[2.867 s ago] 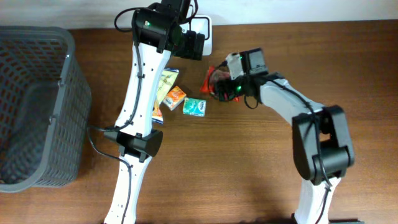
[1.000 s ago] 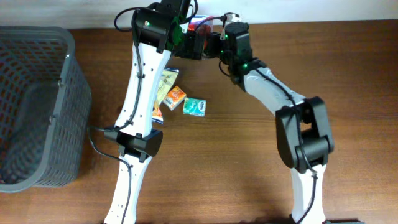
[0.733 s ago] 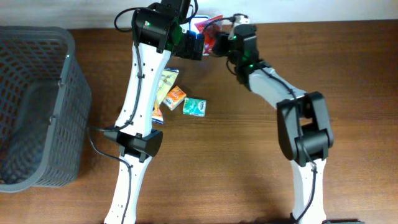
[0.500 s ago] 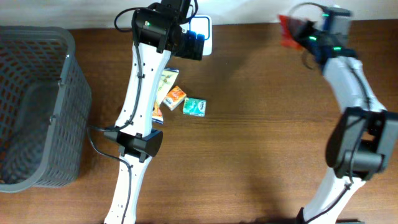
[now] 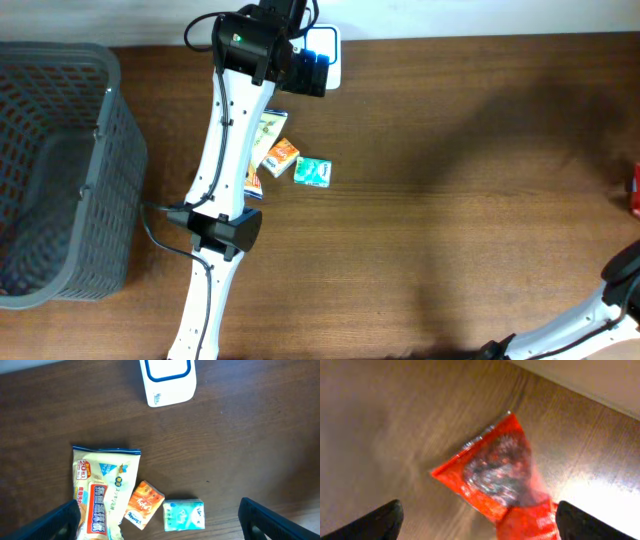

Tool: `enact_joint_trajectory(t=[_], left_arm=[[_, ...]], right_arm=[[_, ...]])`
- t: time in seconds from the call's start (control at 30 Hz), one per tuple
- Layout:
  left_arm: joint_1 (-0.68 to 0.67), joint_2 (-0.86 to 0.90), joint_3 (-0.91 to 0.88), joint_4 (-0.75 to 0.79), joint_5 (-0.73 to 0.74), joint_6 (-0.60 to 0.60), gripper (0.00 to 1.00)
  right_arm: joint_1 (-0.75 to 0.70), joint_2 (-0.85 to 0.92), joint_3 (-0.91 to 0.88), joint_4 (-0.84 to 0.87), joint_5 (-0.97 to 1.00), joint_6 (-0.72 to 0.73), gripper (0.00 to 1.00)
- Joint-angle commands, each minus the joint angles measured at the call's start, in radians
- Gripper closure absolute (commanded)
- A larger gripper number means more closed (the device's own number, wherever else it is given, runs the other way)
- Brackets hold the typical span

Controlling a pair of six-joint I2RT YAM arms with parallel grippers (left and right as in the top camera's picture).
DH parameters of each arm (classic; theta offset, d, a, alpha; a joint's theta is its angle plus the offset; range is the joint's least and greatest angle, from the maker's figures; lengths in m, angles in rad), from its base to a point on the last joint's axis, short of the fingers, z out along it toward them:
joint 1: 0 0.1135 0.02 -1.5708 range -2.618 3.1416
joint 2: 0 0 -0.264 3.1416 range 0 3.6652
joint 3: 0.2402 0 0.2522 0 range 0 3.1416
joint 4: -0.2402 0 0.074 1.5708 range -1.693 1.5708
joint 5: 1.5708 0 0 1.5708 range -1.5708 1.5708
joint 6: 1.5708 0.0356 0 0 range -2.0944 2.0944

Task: Scan the item barcode
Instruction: 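Carry the red bag to the right table edge and release it, then grasp the green tissue pack with the right gripper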

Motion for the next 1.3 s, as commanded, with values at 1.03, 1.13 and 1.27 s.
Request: enact_joint_trajectory(t=[1.03,1.13,1.27], left_arm=[[0.178,0.095,-0.105,-0.035,-0.220,-0.196,0.01],[0.228,0.095,-0.105,-0.043,-0.210,-0.196,0.01],[0.282,0.095,-0.105,-0.047,-0.119,-0.196,0.01]], right_arm=[[1.205,0.160,-0.010,-0.045,-0.576,-0.526,0.19],[1.226,0.182,-0.010,-0.039,-0.579,-0.526,0.19],[1.245,0.187,-0.010,-0.031,-0.526,-0.529,0.18]])
